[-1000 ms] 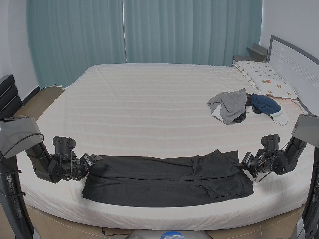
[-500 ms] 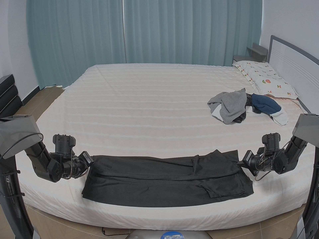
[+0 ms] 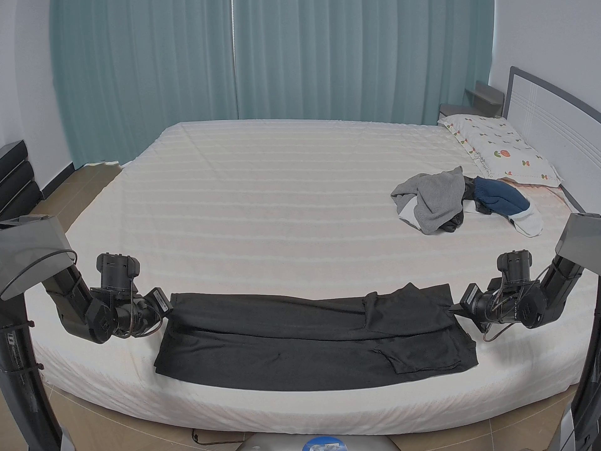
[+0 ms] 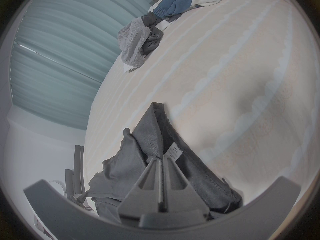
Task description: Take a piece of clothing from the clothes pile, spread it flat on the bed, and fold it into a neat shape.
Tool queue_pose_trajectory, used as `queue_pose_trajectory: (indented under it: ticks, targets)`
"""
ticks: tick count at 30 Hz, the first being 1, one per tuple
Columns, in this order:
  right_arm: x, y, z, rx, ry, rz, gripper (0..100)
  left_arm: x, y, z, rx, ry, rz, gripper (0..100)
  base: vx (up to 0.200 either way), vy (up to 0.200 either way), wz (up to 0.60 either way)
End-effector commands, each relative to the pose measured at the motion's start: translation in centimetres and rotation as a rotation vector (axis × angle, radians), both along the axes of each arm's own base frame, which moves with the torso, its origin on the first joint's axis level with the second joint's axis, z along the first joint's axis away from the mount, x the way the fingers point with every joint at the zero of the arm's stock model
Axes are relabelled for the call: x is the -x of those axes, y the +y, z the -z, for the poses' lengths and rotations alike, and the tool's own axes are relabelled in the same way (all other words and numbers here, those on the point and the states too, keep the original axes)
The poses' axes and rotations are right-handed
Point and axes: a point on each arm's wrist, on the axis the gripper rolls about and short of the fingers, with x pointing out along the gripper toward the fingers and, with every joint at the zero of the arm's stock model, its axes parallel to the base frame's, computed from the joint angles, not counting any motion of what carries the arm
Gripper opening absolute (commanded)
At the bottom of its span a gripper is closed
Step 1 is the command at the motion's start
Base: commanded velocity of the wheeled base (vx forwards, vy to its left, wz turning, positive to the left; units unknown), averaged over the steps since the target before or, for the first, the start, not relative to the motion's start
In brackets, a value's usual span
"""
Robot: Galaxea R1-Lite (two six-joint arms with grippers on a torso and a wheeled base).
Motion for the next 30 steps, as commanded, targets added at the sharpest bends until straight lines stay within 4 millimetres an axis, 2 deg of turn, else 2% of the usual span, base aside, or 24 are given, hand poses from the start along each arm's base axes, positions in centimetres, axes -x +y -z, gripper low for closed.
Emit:
queue_pose_trajectory:
  ticks: [1, 8, 9, 10, 11, 19, 23, 25, 30]
  targets:
    - [0.3, 0.0, 0.6, 0.023, 0.019, -0.022, 0, 0.2, 0.1, 0.5, -0.013, 0.043, 0.011, 0, 0.000, 0.000, 0.00]
    - [0.4, 0.0, 1.0, 0.034, 0.026, -0.034, 0, 0.3, 0.0, 1.0, -0.016, 0.061, 0.018, 0, 0.000, 0.000, 0.00]
    - [0.4, 0.0, 1.0, 0.036, 0.028, -0.034, 100, 0.3, 0.0, 1.0, -0.019, 0.061, 0.021, 0, 0.000, 0.000, 0.00]
    - [0.3, 0.0, 1.0, 0.034, 0.025, -0.034, 100, 0.3, 0.1, 1.0, -0.017, 0.059, 0.018, 0, 0.000, 0.000, 0.00]
    - [0.3, 0.0, 1.0, 0.034, 0.023, -0.034, 100, 0.3, 0.1, 1.0, -0.018, 0.058, 0.019, 100, 0.000, 0.000, 0.00]
    - [-0.5, -0.5, -1.1, 0.017, -0.057, -0.014, 100, -0.4, 0.9, 0.2, -0.005, 0.016, -0.008, 100, 0.000, 0.000, 0.00]
    - [-1.6, -0.7, -1.6, -0.003, -0.087, 0.009, 100, -1.9, 1.5, -0.4, 0.049, -0.031, -0.074, 100, 0.000, 0.000, 0.00]
    - [-2.2, -0.6, -1.4, -0.016, -0.090, 0.017, 100, -3.3, 1.8, -0.6, 0.101, -0.062, -0.128, 100, 0.000, 0.000, 0.00]
    - [-3.0, -0.7, -0.9, -0.018, -0.094, 0.020, 100, -6.0, 1.5, 1.1, 0.118, -0.072, -0.132, 100, 0.000, 0.000, 0.00]
